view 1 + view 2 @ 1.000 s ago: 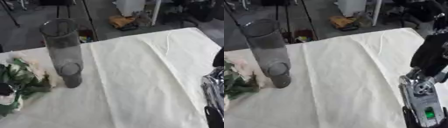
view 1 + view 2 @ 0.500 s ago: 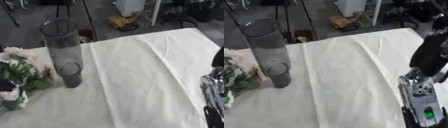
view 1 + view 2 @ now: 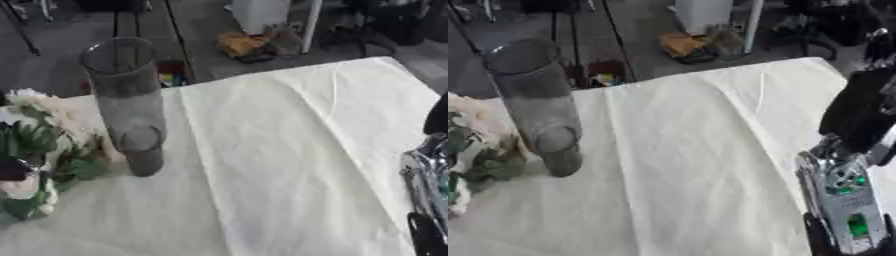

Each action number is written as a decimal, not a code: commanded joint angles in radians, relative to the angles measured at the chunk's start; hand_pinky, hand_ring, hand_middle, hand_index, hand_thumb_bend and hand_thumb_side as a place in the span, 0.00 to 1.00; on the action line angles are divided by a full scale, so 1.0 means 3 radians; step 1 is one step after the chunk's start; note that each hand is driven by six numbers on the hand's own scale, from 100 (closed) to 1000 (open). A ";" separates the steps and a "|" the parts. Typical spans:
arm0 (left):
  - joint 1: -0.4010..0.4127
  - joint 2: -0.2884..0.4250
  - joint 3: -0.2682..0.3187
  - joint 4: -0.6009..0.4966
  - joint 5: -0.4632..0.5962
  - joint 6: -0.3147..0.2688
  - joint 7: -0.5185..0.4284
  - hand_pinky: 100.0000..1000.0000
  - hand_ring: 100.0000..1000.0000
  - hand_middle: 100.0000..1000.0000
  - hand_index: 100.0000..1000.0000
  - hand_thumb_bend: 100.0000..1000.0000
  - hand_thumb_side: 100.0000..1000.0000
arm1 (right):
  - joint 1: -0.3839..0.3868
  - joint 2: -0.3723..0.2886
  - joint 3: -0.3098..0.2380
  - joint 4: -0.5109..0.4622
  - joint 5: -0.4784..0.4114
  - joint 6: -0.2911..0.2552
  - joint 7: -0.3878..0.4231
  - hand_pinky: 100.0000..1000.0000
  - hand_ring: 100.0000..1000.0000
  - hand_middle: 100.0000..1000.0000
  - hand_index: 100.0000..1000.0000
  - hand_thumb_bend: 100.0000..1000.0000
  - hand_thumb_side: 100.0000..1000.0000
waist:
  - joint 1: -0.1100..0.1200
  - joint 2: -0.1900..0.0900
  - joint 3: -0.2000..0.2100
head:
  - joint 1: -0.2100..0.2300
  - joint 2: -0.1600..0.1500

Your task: Arrange flowers into the vase.

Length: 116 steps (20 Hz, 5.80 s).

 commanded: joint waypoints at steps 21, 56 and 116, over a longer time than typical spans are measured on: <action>-0.0128 0.0180 0.0056 -0.0160 0.0062 0.0094 -0.0103 0.23 0.46 0.56 0.76 0.00 0.59 | -0.0006 -0.0015 -0.0020 -0.0045 0.0004 -0.0014 -0.0071 0.68 0.78 0.74 0.82 0.00 0.68 | -0.0017 -0.0120 0.0027 | -0.0039 -0.0027; -0.0148 0.0171 0.0022 -0.0242 0.0054 0.0207 0.0000 0.36 0.57 0.61 0.21 0.00 0.35 | -0.0016 -0.0020 -0.0020 -0.0045 0.0011 -0.0004 -0.0125 0.68 0.78 0.73 0.81 0.00 0.67 | -0.0027 -0.0124 0.0020 | -0.0071 -0.0064; -0.0185 0.0588 0.0803 -0.1096 0.2219 0.0763 0.2298 0.26 0.51 0.51 0.16 0.00 0.42 | 0.0008 -0.0042 -0.0034 -0.0045 0.0059 0.0045 -0.0238 0.68 0.78 0.73 0.81 0.00 0.62 | -0.0046 -0.0177 0.0073 | -0.0198 -0.0099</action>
